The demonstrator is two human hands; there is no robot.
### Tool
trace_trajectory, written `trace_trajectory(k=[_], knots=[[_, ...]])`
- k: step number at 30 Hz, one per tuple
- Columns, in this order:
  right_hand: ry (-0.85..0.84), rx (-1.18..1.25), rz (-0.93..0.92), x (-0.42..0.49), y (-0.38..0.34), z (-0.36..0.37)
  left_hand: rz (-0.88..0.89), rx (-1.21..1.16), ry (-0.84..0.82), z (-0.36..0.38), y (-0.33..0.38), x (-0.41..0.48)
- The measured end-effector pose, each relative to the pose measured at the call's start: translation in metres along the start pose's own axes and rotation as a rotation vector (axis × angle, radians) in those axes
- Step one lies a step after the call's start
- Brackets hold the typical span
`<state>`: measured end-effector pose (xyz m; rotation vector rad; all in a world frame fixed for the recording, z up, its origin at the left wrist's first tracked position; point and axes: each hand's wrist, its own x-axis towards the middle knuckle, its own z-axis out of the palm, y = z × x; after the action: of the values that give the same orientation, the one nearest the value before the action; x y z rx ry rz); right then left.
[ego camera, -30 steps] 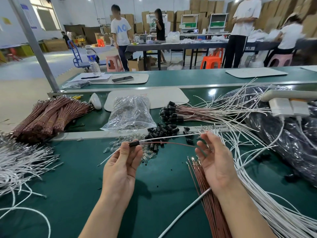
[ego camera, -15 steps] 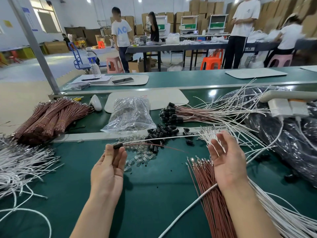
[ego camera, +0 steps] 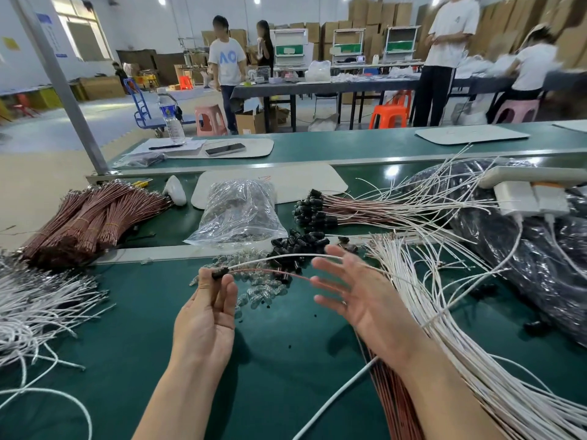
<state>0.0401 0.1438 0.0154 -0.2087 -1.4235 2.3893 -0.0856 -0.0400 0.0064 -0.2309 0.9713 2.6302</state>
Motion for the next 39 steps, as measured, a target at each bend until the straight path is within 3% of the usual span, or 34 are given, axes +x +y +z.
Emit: trace_trajectory(k=[4,12,22,27,30,33,39], knots=[[-0.068,-0.006,0.044,-0.001,0.007,0.01,-0.041,0.021,0.012,0.003,-0.006,-0.001],[0.045,-0.138,-0.079,-0.005,0.003,0.014,-0.062,-0.04,0.082,0.0,-0.004,0.002],[0.014,-0.021,-0.075,-0.003,0.004,0.01,-0.113,-0.11,0.085,0.003,-0.004,-0.003],[-0.051,-0.291,-0.02,-0.003,0.015,0.017,-0.142,-0.139,0.023,0.013,-0.009,-0.014],[-0.093,-0.366,-0.037,-0.005,0.022,0.026,-0.069,0.055,-0.056,0.019,-0.027,-0.025],[-0.027,-0.363,-0.063,-0.005,0.026,0.031,-0.002,0.259,-0.164,0.018,-0.046,-0.035],[0.031,-0.338,-0.064,-0.003,0.028,0.026,0.238,0.624,-0.213,0.014,-0.052,-0.039]])
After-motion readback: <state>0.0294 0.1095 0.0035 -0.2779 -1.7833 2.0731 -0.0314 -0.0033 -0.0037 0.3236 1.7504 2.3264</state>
